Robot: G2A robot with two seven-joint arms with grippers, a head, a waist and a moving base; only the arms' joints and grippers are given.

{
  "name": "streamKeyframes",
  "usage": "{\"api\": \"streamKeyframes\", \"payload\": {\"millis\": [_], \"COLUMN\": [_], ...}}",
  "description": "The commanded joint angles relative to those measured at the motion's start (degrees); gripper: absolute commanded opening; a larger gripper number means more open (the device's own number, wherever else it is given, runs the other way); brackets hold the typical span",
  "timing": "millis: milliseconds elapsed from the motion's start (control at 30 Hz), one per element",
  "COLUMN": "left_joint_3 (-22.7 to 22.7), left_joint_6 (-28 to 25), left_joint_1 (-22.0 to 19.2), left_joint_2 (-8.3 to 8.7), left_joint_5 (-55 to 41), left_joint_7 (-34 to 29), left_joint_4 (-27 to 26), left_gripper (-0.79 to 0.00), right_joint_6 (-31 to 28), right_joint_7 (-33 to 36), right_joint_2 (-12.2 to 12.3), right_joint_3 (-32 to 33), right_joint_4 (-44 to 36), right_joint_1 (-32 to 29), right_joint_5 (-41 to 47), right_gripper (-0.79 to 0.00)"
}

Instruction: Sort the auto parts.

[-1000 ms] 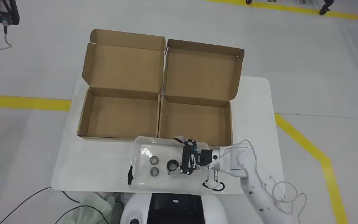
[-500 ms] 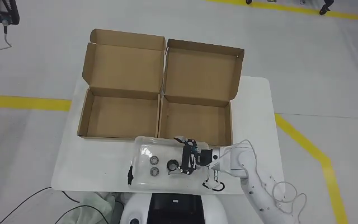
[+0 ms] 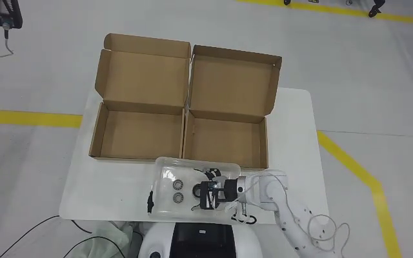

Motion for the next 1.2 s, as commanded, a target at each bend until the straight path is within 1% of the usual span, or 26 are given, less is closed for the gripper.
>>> {"api": "streamKeyframes", "payload": {"millis": [0,100,367,633,800,1000,1100,1167], "left_joint_3": [0.0,0.0,0.0,0.0,0.0,0.0,0.0,0.0], "left_joint_6": [0.0,0.0,0.0,0.0,0.0,0.0,0.0,0.0], "left_joint_1": [0.0,0.0,0.0,0.0,0.0,0.0,0.0,0.0], "left_joint_2": [0.0,0.0,0.0,0.0,0.0,0.0,0.0,0.0], "left_joint_5": [0.0,0.0,0.0,0.0,0.0,0.0,0.0,0.0], "left_joint_7": [0.0,0.0,0.0,0.0,0.0,0.0,0.0,0.0], "left_joint_4": [0.0,0.0,0.0,0.0,0.0,0.0,0.0,0.0], "left_gripper": [0.0,0.0,0.0,0.0,0.0,0.0,0.0,0.0], "right_joint_6": [0.6,1.6,4.1,5.2,6.2,7.3,7.4,7.3], "right_joint_7": [-0.3,0.1,6.5,10.8,13.0,15.4,16.3,16.9], "right_joint_2": [0.2,0.5,0.6,0.4,0.3,0.3,0.3,0.3], "right_joint_3": [-0.1,-0.3,-1.7,-4.2,-5.4,-6.6,-7.1,-7.5], "right_joint_4": [-0.1,-0.1,1.6,3.7,4.6,5.4,5.6,5.9], "right_joint_1": [-0.3,-0.6,-0.4,1.1,1.7,2.4,2.7,3.0], "right_joint_5": [-0.8,-1.7,-1.1,1.3,2.7,4.0,4.6,5.0], "right_gripper": [-0.206,-0.215,-0.123,-0.102,-0.12,-0.114,-0.139,-0.175]}}
